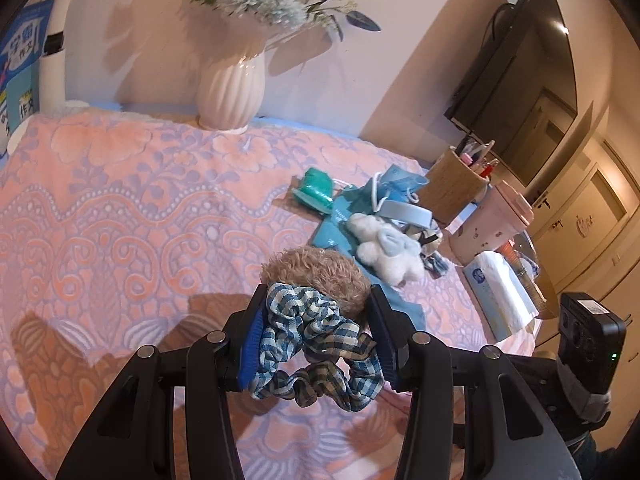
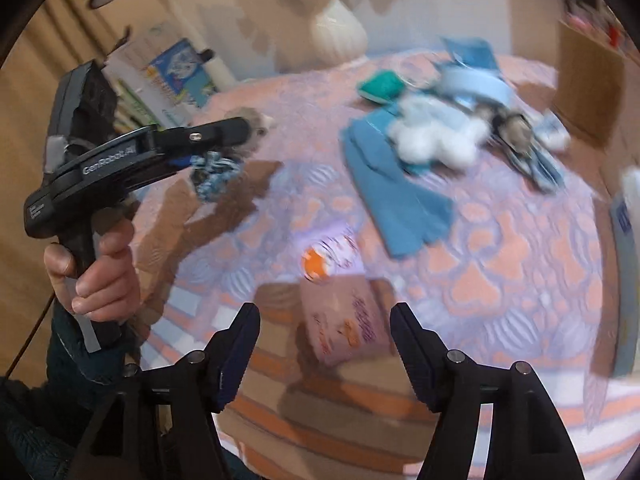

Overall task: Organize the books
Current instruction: 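Carry the scrunchie and wipes pack to the basket and open both grippers, then move both grippers back over the blanket toward the remaining items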

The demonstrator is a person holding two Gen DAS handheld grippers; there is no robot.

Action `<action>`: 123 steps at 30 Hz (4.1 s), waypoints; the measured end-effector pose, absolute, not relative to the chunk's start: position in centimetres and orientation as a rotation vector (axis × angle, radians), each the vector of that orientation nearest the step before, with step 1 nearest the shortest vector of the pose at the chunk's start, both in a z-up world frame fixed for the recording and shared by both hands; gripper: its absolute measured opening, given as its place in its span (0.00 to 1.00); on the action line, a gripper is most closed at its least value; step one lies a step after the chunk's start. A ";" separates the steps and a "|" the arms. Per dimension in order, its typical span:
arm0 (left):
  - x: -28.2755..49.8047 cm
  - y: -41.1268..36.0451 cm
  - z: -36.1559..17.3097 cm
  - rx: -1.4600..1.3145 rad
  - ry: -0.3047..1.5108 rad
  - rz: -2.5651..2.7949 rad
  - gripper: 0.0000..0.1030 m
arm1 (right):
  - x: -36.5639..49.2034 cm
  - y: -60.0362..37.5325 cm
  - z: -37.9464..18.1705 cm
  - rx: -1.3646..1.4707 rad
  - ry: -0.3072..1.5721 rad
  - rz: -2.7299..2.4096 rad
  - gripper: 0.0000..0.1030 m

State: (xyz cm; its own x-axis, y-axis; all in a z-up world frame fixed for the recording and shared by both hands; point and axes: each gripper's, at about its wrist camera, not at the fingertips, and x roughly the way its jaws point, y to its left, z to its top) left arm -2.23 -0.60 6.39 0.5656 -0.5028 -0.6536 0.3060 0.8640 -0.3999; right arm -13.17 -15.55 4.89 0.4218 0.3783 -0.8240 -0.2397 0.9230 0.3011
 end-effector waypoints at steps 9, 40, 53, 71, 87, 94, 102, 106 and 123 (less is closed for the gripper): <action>-4.1 -3.2 8.7 -0.171 0.815 -0.512 0.43 | -12.4 -12.1 3.0 -0.149 1.009 0.250 0.37; -2.3 -39.2 15.9 0.130 0.679 -1.009 0.44 | -24.5 -48.1 18.2 0.355 0.641 -0.458 0.37; -1.2 -46.2 12.6 0.159 0.757 -1.001 0.64 | -22.3 -54.3 16.2 0.486 0.663 -0.532 0.39; -5.3 -31.0 18.4 0.051 0.614 -0.943 0.79 | -22.8 -45.9 18.9 0.422 0.655 -0.409 0.51; -5.8 -8.0 17.8 -0.143 0.549 -0.578 0.83 | -16.3 -27.1 17.0 0.207 0.745 -0.046 0.53; -3.4 -2.9 9.7 -0.077 0.706 -0.270 0.83 | -12.8 -23.3 11.1 0.168 0.854 0.003 0.55; -1.8 -1.3 4.5 -0.149 0.812 -0.232 0.83 | -10.6 -20.6 6.2 0.045 0.892 0.033 0.55; -1.2 -1.5 2.7 -0.139 0.864 -0.218 0.82 | -10.1 -19.7 4.8 0.011 0.891 0.056 0.55; -2.3 -6.7 7.3 0.000 0.824 -0.290 0.84 | -9.2 -20.7 8.5 0.151 0.963 0.004 0.60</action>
State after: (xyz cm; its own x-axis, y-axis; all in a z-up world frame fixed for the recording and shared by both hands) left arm -2.32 -6.66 7.27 0.6422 -0.2542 -0.7232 0.2544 0.9606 -0.1117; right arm -9.17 -20.69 8.48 0.5721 0.0706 -0.8172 0.0638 0.9894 0.1301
